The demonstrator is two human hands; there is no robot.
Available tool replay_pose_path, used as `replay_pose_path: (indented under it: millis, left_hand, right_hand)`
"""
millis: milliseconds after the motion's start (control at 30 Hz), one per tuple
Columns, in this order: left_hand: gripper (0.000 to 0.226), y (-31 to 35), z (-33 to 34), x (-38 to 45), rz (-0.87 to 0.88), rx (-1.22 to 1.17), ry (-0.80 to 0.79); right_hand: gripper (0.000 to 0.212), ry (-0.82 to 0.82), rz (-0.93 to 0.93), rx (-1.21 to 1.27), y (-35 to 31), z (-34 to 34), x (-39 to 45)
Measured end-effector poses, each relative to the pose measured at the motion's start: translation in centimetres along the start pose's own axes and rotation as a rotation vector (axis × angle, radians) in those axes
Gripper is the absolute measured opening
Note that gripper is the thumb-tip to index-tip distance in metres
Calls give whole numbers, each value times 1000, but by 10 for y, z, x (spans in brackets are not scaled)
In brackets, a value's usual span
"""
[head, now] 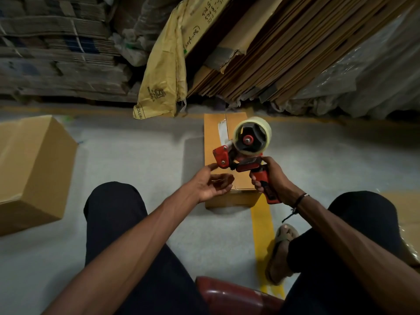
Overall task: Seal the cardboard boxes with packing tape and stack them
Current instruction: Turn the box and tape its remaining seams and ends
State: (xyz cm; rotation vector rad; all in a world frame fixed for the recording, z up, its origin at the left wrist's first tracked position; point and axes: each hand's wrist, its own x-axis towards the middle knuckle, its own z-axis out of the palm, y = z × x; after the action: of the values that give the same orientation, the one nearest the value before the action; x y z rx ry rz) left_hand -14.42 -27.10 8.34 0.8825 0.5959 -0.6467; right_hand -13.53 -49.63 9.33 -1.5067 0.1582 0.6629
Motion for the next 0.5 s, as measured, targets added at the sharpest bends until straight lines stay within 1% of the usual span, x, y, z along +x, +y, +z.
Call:
replay_pose_path:
  millis: [100, 167, 267, 333, 400, 500]
  left_hand:
    - [7, -5, 0, 5, 11, 113, 65]
    - [3, -7, -2, 9, 31, 150, 130]
    - [9, -4, -7, 17, 145, 172, 258]
    - [14, -3, -11, 21, 240, 176, 331]
    - [19, -2, -14, 23, 314, 168, 363]
    - [30, -2, -18, 30, 384, 153, 407]
  right_hand:
    - [71, -23, -14, -55, 4, -3, 3]
    - [73, -32, -26, -111, 8, -6, 5]
    - [79, -13, -51, -213, 11, -9, 5]
    - [90, 3, -100, -293, 13, -9, 6]
    - [98, 19, -160, -376, 15, -8, 7]
    - [100, 35, -215, -525, 15, -8, 13]
